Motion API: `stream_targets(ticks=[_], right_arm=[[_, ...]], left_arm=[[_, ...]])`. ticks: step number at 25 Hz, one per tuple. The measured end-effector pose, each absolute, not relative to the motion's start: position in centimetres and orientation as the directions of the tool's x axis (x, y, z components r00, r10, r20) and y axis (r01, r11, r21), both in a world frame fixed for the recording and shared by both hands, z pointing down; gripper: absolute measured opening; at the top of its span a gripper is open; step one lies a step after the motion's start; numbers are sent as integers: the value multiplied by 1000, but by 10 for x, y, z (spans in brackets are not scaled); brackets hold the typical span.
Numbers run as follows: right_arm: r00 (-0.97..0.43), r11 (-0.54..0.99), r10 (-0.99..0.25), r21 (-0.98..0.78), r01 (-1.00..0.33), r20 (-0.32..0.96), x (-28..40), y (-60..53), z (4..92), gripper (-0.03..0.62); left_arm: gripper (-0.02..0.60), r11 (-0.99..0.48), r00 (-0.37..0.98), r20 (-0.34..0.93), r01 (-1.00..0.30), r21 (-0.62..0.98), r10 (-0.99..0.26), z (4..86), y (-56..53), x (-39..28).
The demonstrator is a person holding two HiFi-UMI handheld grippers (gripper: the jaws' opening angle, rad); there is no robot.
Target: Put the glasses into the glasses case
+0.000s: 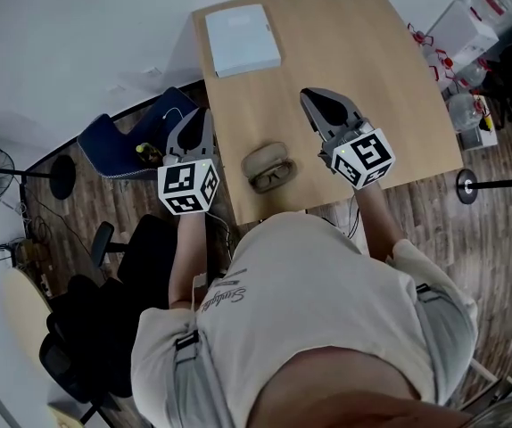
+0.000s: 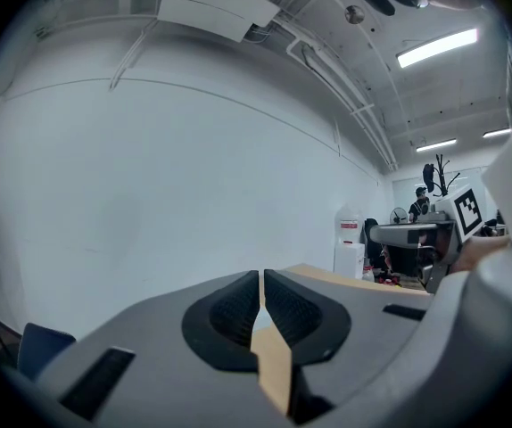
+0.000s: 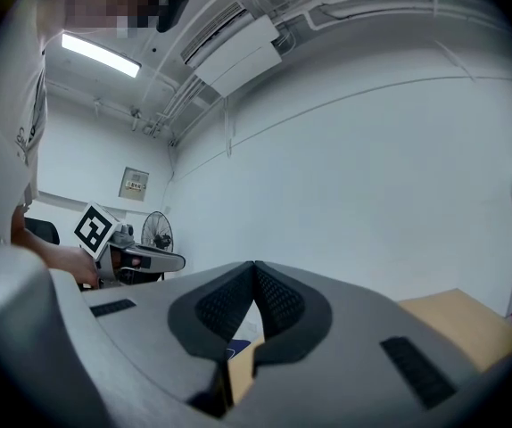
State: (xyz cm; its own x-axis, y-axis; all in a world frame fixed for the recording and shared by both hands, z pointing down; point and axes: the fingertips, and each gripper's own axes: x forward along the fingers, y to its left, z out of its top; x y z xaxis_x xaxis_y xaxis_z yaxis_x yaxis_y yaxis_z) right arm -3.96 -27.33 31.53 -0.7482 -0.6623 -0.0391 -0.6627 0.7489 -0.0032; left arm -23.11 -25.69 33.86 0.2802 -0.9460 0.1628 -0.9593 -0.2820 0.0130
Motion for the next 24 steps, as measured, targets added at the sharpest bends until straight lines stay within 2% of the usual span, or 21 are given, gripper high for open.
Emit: stream_targets(ticks=[24], right_arm=[[-759,759,-651,3,-651,0,-46,-266,330,-6]], left_arm=[[29,-314,314,185,-949,32,-931,348,-253,-228]])
